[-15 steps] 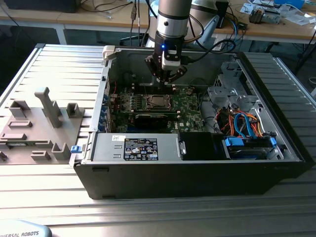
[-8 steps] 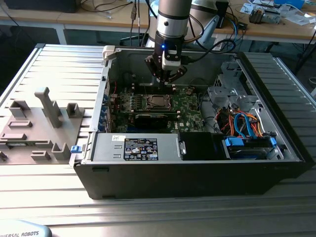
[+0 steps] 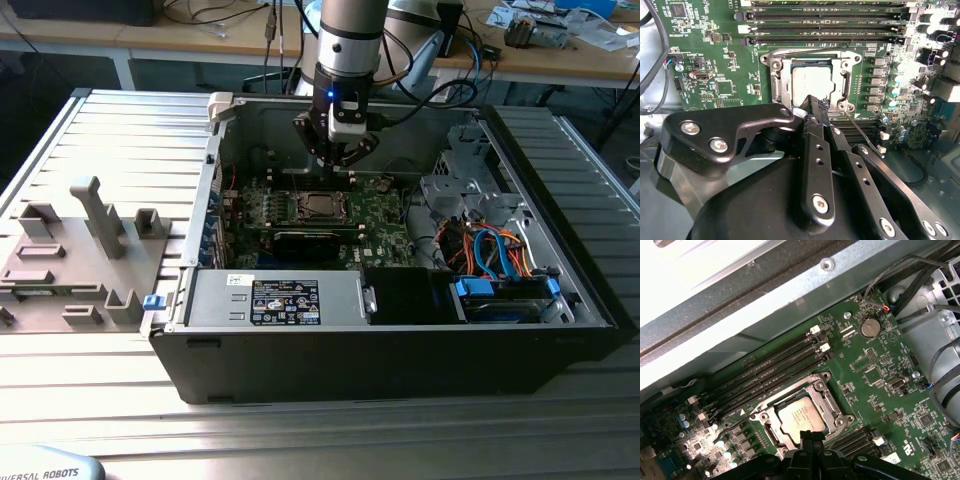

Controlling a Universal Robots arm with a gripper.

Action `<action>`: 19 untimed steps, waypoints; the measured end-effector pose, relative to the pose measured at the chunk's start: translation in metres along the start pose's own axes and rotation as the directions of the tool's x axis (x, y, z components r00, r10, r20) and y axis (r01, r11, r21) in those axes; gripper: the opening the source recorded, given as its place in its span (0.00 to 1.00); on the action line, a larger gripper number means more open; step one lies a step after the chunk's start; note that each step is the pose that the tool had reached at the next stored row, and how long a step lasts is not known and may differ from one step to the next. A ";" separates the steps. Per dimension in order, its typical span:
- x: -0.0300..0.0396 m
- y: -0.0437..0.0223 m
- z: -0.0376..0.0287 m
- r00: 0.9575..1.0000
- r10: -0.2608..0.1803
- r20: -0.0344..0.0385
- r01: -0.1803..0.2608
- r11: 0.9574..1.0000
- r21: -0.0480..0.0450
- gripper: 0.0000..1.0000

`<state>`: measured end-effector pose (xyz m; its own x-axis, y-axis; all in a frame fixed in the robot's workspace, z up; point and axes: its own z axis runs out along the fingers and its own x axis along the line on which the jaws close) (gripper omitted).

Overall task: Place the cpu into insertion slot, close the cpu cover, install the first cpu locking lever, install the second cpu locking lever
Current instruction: 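Install the first cpu locking lever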

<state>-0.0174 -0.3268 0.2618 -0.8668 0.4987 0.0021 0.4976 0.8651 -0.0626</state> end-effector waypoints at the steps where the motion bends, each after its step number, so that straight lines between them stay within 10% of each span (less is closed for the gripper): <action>1: 0.0000 0.0000 0.0000 1.000 0.000 0.000 0.000 1.000 0.000 0.11; 19: 0.0000 0.0000 0.0000 1.000 -0.015 0.001 0.015 1.000 0.000 0.11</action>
<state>-0.0174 -0.3268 0.2619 -0.8744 0.4852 0.0021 0.4842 0.8727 -0.0627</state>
